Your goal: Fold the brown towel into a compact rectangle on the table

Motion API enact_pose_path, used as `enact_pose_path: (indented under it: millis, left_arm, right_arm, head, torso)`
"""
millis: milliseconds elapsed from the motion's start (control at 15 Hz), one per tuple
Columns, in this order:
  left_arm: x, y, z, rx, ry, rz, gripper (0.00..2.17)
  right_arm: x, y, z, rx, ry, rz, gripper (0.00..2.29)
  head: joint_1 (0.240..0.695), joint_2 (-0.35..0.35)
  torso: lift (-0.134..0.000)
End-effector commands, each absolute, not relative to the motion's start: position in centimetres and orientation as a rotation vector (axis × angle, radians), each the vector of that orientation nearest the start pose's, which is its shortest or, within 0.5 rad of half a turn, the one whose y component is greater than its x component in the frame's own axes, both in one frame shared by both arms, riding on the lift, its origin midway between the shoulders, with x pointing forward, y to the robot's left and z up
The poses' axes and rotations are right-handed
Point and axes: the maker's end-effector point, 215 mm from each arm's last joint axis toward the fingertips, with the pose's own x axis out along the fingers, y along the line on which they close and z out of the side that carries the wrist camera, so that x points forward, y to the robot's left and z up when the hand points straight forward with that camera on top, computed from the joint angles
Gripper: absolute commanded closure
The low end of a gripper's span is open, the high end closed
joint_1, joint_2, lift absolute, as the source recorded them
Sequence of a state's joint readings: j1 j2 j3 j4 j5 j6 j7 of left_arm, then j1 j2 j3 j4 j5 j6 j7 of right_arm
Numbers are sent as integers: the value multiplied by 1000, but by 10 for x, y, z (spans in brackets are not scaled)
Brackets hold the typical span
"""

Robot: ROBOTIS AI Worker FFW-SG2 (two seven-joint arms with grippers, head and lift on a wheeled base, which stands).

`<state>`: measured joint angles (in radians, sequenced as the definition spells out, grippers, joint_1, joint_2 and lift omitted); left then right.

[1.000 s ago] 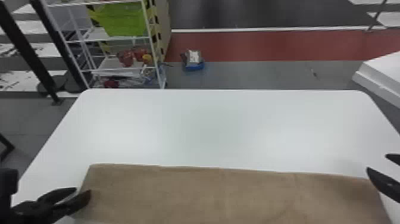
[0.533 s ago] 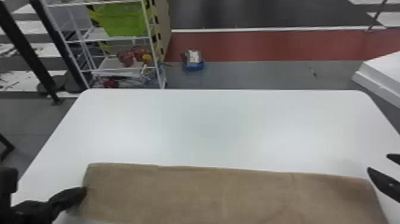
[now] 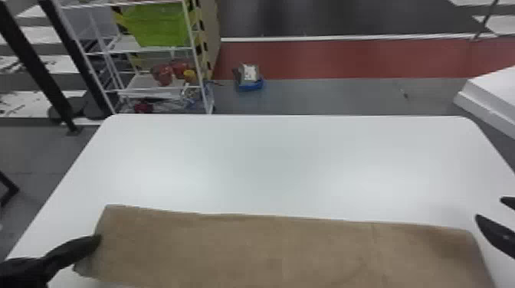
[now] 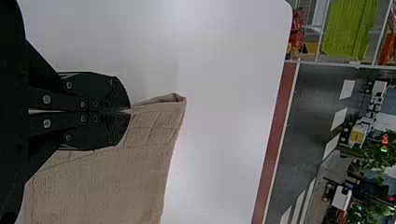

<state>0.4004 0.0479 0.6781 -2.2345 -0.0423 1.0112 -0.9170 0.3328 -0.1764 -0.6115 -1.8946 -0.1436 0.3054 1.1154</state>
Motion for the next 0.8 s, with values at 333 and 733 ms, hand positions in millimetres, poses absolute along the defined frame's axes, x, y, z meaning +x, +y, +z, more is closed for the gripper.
enact_pose_path:
  millis: [333, 733]
  left_arm:
    - [331, 316, -375, -614, 688, -363, 1352]
    - [343, 247, -369, -604, 741, -464, 1352]
  right_arm:
    - [404, -367, -365, -7, 262, 568, 286]
    - [402, -376, -367, -24, 254, 561, 286]
  head:
    - [695, -11]
    - [695, -143]
  torso:
    - [-123]
    - [-123]
